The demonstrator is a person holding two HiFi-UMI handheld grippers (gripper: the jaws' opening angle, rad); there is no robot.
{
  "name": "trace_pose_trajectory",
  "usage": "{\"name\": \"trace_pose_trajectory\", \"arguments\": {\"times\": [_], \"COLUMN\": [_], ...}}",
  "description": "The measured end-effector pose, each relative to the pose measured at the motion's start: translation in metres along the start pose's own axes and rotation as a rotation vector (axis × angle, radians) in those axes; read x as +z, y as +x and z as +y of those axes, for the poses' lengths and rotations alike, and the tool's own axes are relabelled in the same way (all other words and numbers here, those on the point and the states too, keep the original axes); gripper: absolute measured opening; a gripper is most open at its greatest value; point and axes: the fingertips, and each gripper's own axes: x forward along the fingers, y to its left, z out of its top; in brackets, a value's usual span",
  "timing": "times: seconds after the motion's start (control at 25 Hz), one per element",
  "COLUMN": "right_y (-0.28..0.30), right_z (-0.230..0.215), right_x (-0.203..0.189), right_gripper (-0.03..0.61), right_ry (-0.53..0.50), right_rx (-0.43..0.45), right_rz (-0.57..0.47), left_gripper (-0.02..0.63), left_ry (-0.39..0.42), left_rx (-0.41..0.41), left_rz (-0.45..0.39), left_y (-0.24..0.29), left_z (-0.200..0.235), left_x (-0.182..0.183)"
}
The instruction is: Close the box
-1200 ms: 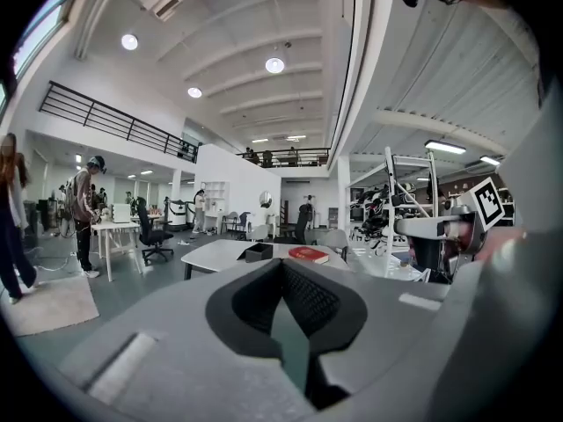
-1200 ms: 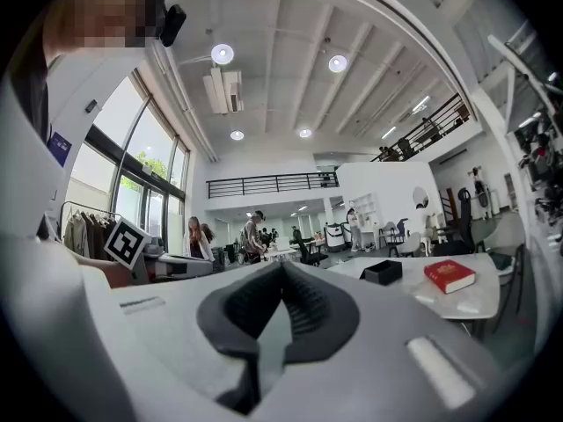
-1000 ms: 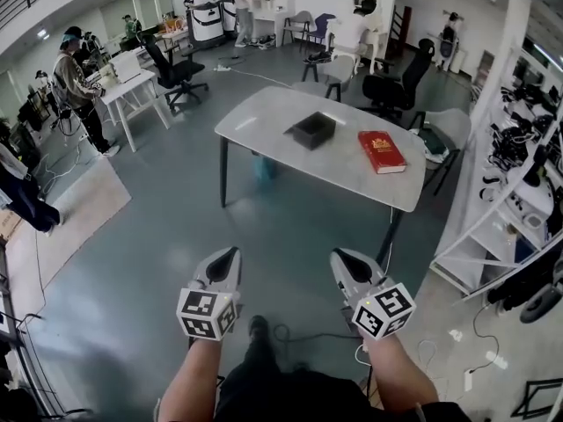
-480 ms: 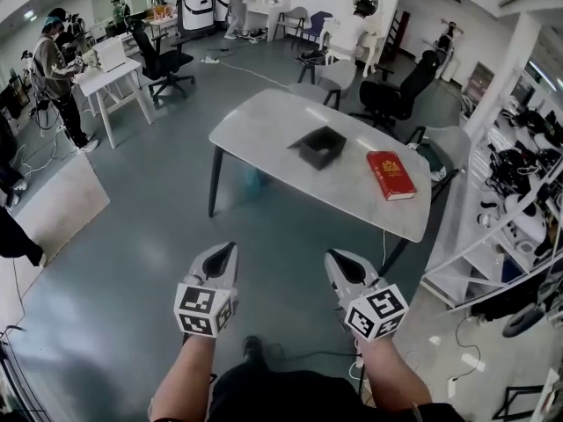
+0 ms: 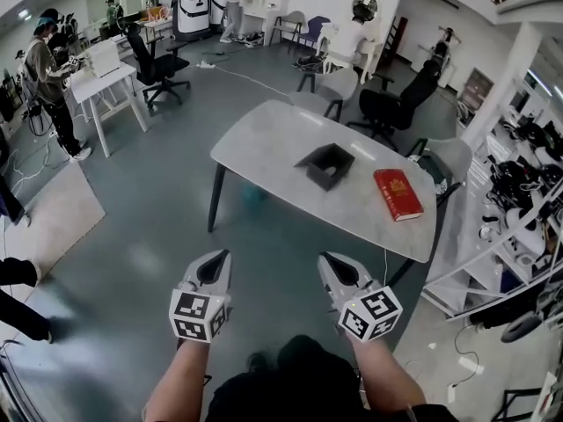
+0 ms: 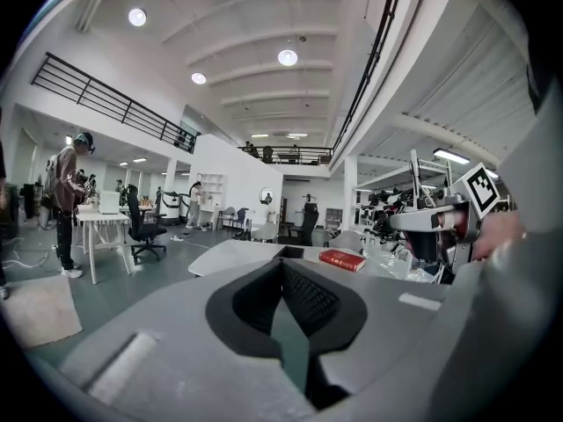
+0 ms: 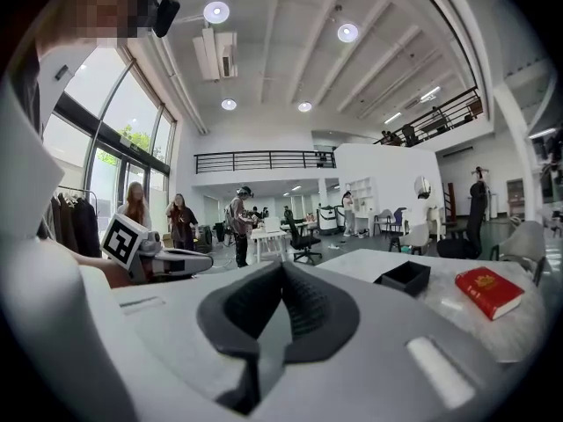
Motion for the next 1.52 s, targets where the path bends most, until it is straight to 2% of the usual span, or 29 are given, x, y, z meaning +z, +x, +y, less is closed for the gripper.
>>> {"name": "trace_pose_trajectory", "arguments": {"times": [0.24,0.44,0.76,1.08,1.52], "right_y": [0.043,0.084,0.161,0.228,0.273], "right_z": [-0.034,-0.078,-0.177,-0.284,-0.34], "right_x": [0.003,-0.001,0.005,0.017,0.039], "right_gripper": [0.003,0.002,0.002,0.002,0.002], "right_ry": [0.033,0.058,0.054,0.079,0.045], "right_rx": [0.009,0.016,0.026,0.028,0.007], "right_rz": [-0.014,-0.017,0.014,0.02,0.034], "left_gripper": [0.009,0.009,0.009,0.009,0.009], "left_ry": [-0.003,-0.015,-0.016,0.016,0.03], "left_rx": [-0.005,-0.016,-0.026,-0.033,-0.085], "left_rz": [0.02,0.021,0.092,0.141,0.094], "left_y": [0.047,0.106,0.232,0.361,0.45], "left_z": [0.02,0.035,0.053,0.064,0.067], "left_x": [0.006,0.016,0.021,0.034,0.071]}}
